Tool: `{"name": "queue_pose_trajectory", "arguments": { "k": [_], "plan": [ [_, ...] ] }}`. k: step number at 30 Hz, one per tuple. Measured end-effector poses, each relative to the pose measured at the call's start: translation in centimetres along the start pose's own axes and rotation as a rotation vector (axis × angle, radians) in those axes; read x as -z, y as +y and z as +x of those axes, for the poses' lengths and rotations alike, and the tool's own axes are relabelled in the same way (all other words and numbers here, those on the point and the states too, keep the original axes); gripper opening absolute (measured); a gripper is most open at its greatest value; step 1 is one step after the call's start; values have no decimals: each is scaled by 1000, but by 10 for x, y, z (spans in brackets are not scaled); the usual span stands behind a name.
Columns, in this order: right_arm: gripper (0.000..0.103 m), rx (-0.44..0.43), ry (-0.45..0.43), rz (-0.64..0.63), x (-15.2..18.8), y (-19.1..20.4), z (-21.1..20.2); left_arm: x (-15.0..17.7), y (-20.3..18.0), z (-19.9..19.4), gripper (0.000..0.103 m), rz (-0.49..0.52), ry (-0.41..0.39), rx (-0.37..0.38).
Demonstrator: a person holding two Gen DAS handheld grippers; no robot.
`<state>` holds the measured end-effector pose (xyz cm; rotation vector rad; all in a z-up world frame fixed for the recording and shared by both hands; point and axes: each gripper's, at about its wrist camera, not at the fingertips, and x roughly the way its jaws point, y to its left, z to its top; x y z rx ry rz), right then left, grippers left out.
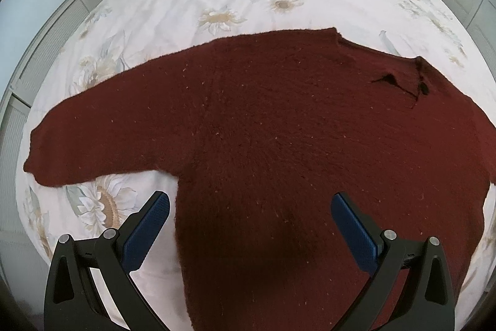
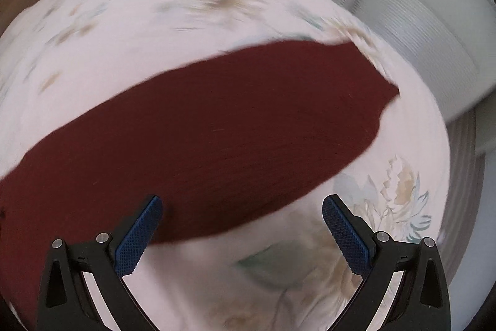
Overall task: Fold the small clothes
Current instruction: 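Grasp the sweater sleeve cuff with the right gripper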
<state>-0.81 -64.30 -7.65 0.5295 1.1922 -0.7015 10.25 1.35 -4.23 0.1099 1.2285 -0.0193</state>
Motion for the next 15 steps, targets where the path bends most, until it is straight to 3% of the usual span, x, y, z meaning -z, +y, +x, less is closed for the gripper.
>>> {"name": "queue_pose_trajectory", "arguments": {
  "k": [8, 9, 11, 13, 15],
  "plan": [
    [102, -101, 54, 157, -11, -22, 33, 2, 4, 13, 102, -7, 33, -7],
    [97, -104, 55, 153, -12, -21, 32, 2, 4, 14, 102, -8, 35, -10],
    [82, -107, 52, 144, -14, -17, 29, 2, 4, 16, 102, -10, 35, -14],
    [39, -132, 40, 131, -19, -16, 25, 2, 5, 18, 102, -16, 38, -9],
    [19, -145, 37, 118, -23, -14, 19, 2, 6, 18, 102, -18, 36, 0]
  ]
}}
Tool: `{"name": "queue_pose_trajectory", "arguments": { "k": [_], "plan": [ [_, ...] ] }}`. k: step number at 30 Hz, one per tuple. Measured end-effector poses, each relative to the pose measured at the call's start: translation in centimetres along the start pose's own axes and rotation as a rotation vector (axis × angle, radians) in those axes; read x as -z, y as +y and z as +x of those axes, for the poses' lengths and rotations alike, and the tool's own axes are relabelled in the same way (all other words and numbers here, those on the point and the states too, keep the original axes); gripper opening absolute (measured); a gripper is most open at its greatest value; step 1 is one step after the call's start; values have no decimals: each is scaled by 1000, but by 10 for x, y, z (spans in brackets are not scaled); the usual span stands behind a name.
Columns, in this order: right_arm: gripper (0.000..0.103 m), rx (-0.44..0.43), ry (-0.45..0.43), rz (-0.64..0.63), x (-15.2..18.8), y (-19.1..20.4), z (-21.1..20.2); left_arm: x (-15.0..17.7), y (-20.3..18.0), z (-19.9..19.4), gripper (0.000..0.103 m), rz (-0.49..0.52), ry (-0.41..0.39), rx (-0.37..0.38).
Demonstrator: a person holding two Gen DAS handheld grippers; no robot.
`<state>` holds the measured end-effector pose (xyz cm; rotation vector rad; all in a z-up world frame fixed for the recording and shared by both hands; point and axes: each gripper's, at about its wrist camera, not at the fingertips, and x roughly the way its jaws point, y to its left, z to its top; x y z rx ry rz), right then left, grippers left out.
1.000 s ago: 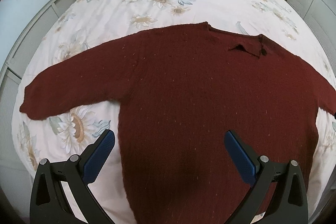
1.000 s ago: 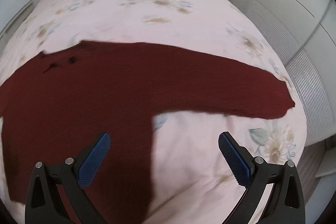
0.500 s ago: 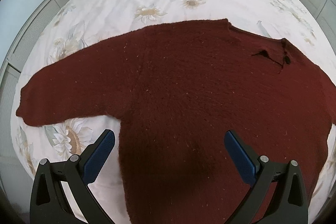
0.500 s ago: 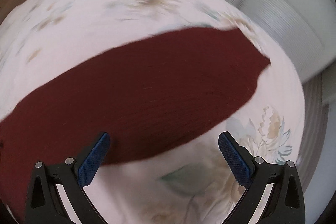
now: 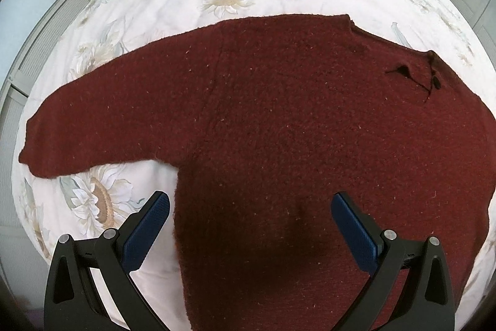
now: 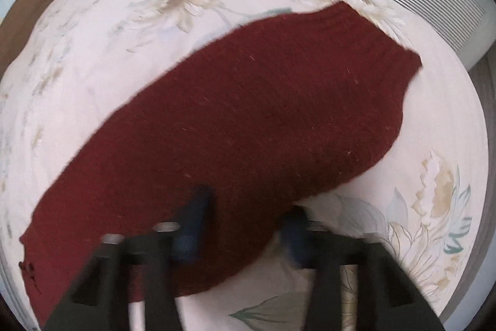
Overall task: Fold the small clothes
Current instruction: 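Grasp the sweater sleeve cuff with the right gripper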
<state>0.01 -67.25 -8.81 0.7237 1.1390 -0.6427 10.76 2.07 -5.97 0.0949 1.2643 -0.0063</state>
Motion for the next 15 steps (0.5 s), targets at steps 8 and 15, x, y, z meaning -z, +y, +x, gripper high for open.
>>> {"name": "queue_pose_trajectory", "arguments": {
  "k": [8, 15],
  "plan": [
    [13, 31, -85, -211, 7, 52, -48, 9, 7, -4, 102, 5, -14, 19],
    [12, -53, -191, -443, 20, 139, -118, 15, 17, -9, 102, -51, -31, 106]
  ]
}}
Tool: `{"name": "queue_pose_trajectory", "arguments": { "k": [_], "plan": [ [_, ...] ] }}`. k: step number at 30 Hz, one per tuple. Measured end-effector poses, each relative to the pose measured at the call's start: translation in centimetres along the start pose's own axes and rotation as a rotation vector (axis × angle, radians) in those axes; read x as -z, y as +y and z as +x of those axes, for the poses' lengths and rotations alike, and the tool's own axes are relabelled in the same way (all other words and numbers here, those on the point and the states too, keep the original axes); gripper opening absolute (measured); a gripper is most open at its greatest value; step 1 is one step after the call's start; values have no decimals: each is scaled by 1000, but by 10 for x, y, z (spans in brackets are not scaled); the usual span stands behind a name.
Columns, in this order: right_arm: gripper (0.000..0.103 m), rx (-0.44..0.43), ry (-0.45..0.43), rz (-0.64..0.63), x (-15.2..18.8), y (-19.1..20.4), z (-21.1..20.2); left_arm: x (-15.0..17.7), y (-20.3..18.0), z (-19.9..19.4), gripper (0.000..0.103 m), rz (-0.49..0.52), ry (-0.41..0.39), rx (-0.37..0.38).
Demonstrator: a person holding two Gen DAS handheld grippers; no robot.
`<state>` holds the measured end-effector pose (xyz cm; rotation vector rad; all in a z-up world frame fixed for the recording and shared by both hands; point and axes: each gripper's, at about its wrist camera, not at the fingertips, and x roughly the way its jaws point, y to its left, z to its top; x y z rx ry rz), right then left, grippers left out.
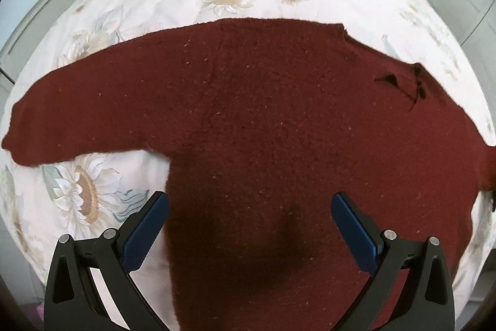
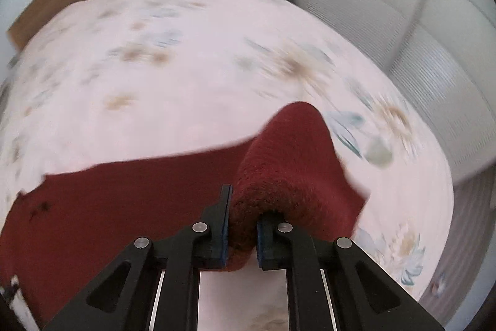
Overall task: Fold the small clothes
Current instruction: 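Grasp the sweater sleeve cuff with the right gripper, then fold the held sleeve across the sweater body with the right gripper, then release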
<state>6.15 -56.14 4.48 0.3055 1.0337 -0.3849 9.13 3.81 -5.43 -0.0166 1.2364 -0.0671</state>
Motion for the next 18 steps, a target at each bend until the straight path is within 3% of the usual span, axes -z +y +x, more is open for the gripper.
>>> {"name": "queue_pose_trajectory", "arguments": {
  "k": [8, 18],
  "plan": [
    [12, -163, -42, -226, 9, 146, -38, -5, -5, -4, 102, 38, -21, -6],
    [12, -345, 6, -365, 38, 283, -27, -25, 3, -2, 102, 49, -48, -6]
  ]
}}
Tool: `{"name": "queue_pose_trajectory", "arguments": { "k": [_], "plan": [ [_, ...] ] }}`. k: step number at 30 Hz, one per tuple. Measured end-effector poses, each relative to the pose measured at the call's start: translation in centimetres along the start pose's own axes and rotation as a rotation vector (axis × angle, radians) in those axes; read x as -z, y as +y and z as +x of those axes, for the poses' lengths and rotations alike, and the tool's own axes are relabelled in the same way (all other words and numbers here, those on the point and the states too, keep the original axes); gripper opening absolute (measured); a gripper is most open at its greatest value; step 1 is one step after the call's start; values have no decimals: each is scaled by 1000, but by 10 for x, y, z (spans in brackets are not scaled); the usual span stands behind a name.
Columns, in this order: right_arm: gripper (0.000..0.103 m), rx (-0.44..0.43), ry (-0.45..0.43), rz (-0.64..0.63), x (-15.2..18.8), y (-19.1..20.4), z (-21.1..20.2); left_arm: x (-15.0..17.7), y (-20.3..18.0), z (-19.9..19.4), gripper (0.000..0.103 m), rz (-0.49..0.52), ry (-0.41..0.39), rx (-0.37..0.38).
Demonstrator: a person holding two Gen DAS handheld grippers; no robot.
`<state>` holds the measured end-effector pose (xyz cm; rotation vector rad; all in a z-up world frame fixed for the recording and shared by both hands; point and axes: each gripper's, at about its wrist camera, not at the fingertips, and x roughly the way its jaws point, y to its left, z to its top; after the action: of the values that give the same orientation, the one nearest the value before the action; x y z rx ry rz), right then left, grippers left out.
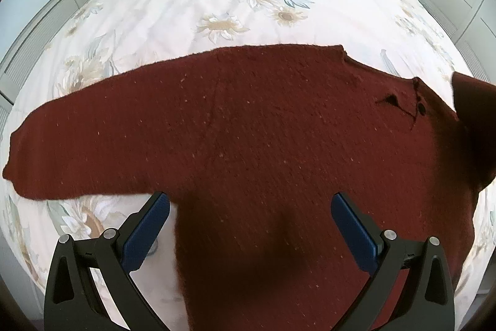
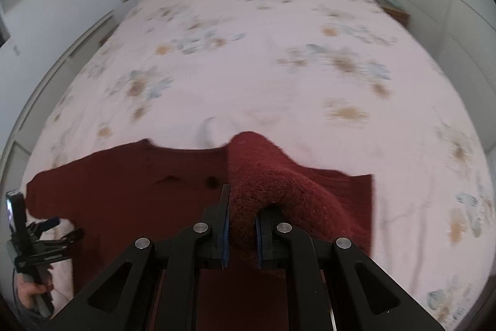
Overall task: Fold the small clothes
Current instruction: 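Fold the held sleeve across the sweater body with the right gripper, then release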
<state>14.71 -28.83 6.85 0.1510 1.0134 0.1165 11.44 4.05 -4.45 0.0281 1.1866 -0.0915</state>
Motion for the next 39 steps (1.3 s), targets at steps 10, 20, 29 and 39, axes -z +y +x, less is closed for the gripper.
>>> {"name": "queue_pose_trajectory", "arguments": {
  "k": [10, 20, 29, 39],
  "plan": [
    [12, -38, 181, -51, 46, 45, 73, -1, 6, 24, 102, -2, 51, -11],
    [21, -38, 310, -30, 100, 42, 118, 0, 3, 36, 102, 10, 86, -7],
    [81, 15, 248, -60, 89, 36, 83, -6, -7, 38, 102, 35, 100, 1],
    [89, 71, 214, 9, 132, -23, 63, 1, -35, 50, 102, 106, 161, 28]
  ]
}}
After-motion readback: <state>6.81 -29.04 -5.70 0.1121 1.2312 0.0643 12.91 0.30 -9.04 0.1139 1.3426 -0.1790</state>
